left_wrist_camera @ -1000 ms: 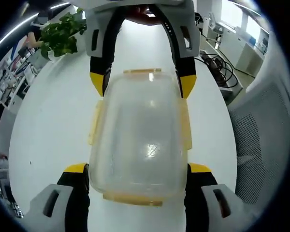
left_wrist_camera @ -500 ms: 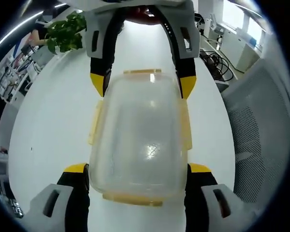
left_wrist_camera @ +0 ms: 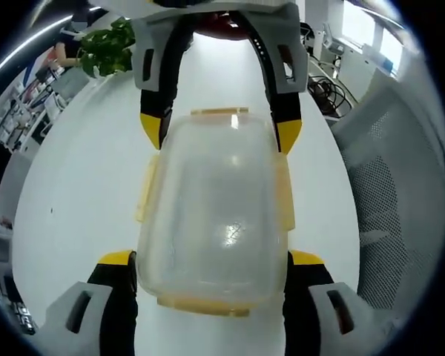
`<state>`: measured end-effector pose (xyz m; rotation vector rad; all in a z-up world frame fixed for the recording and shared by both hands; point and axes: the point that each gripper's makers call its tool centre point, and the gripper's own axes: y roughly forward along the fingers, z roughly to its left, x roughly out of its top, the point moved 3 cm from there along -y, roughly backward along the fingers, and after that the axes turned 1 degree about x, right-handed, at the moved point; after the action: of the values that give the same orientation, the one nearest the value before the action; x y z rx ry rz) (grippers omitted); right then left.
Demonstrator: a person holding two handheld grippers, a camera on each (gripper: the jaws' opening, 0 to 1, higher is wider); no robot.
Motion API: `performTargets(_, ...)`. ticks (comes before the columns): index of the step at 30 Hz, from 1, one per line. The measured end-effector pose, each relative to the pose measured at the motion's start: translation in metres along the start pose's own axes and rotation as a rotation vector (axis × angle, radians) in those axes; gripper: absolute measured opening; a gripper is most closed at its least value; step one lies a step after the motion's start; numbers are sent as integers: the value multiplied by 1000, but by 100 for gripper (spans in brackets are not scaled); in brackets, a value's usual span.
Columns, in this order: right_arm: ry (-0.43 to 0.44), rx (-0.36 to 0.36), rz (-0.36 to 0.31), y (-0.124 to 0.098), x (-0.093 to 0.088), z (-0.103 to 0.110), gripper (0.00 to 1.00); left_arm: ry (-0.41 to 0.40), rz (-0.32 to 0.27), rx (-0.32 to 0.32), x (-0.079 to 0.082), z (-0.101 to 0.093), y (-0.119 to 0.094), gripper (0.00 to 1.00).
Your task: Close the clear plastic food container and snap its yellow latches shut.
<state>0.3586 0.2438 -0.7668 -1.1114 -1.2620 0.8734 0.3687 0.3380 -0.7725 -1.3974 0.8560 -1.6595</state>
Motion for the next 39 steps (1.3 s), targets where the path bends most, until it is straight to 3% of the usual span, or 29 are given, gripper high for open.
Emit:
performTargets(22,0,-7,6,11,39,10,76,-9,-7,7,-34,-5,-20,82)
performTargets(39,0,-13,-6,11,41,1,76,-15,-12,10,-36,5,-19,82)
